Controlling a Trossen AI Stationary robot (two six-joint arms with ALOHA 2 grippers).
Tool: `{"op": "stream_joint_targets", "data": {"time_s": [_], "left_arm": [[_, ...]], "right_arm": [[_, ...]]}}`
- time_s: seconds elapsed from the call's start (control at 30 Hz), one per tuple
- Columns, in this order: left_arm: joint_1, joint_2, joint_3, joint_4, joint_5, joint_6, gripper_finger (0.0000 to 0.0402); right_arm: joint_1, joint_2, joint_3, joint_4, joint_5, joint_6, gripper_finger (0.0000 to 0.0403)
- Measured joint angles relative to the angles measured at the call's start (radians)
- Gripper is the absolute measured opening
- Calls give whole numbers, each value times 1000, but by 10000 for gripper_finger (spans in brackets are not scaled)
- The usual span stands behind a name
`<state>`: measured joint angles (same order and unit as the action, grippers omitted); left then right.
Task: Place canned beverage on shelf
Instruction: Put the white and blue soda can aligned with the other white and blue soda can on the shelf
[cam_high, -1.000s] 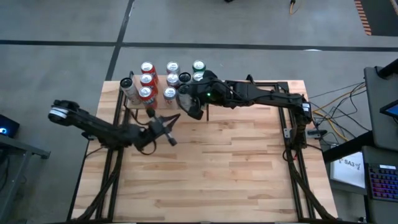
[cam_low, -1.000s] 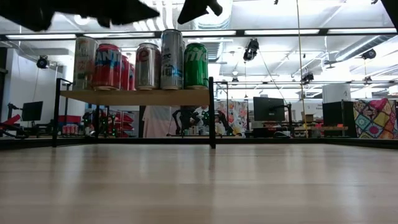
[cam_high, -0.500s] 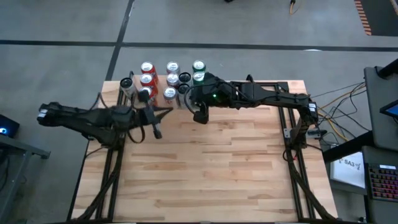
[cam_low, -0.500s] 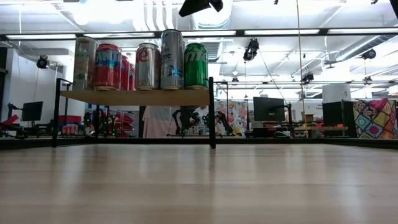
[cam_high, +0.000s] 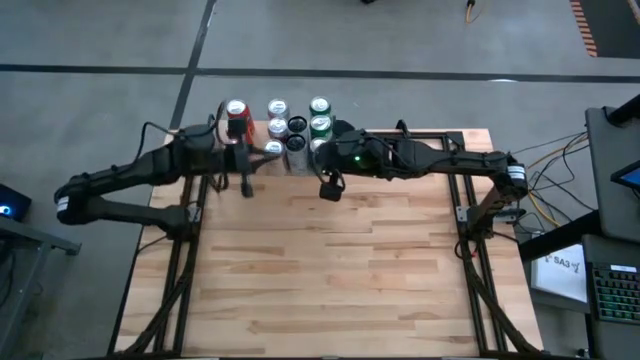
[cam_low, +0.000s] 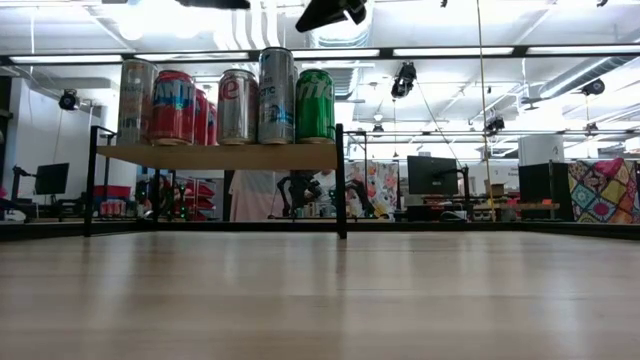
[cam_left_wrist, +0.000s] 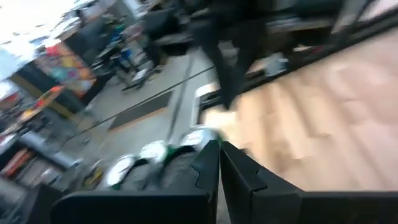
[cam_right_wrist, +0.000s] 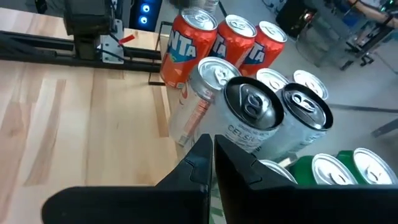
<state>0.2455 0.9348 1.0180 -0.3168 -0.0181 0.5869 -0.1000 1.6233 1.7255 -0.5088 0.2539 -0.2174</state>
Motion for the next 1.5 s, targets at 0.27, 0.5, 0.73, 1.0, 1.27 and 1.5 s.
{"op": "stream_joint_targets", "data": {"time_s": [0.27, 0.5, 0.73, 1.0, 1.27, 1.5], "left_arm": [[173, 89, -2, 169, 0, 82, 0], [215, 115, -5, 111, 3, 46, 0], [222, 142, -5, 110, 5, 53, 0], [222, 157, -6, 97, 4, 14, 0], [221, 158, -6, 63, 5, -33, 0], [218, 158, -6, 62, 37, -55, 0]], "right_arm": [[-54, -59, -132, 158, -59, -45, 9], [-77, -56, -141, 198, -101, -38, 9], [-78, -30, -143, 230, -101, -32, 9], [-82, -3, -144, 246, -97, -10, 9], [-82, -3, -144, 246, -97, 1, 9], [-82, -3, -144, 246, -97, 15, 9]]}}
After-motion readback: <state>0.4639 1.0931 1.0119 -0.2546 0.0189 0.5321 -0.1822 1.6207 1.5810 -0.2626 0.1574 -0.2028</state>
